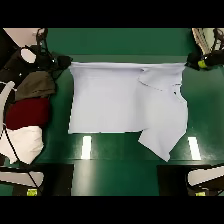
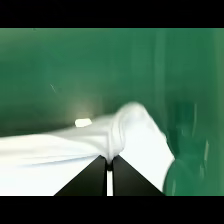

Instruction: Fold the shirts.

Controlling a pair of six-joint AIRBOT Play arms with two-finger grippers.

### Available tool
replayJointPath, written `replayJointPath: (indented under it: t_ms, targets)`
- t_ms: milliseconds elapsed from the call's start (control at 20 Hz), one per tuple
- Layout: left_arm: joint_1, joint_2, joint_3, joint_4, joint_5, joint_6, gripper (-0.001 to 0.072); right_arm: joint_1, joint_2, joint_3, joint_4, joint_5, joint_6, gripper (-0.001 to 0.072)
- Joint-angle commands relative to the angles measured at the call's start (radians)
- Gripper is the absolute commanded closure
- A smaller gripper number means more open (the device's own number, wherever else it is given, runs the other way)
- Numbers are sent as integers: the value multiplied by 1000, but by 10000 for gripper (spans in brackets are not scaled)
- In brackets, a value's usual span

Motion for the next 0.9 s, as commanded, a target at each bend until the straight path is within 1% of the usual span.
replayJointPath:
  t_ms: [0, 200, 250, 300, 350, 400, 450, 550, 600, 700, 800, 850]
  targets:
    - [1, -40, -34, 0, -106, 23, 683, 5, 43, -150, -88, 35, -1, 699]
    - [1, -89, -53, 0, -184, 13, 683, 5, 119, -356, -84, -14, -1, 697]
    - [1, -90, -53, 0, -189, -19, 680, 5, 130, -386, -82, -23, -1, 696]
    - [1, -90, -52, -1, -190, -35, 491, 5, 140, -408, -80, -26, -1, 693]
    - [2, -90, -52, 0, -201, -54, 201, 5, 147, -420, -82, -15, -1, 663]
    - [2, -90, -51, 4, -223, -56, 118, 5, 148, -417, -82, 10, -1, 475]
    - [2, -90, -42, 10, -262, -56, 117, 3, 149, -397, -87, 65, -1, 367]
    - [27, -73, -11, 24, -375, -48, 117, -18, 167, -351, -91, 199, -19, 368]
    - [49, -47, -11, 36, -419, -35, 117, -32, 196, -350, -86, 245, -56, 368]
    - [100, 25, -38, 43, -505, 10, 117, -76, 295, -396, -75, 298, -89, 369]
    - [141, 107, -129, 33, -581, 43, 118, -128, 393, -475, 0, 338, -127, 377]
    - [155, 146, -199, 24, -611, 42, 117, -156, 439, -519, 58, 351, -163, 377]
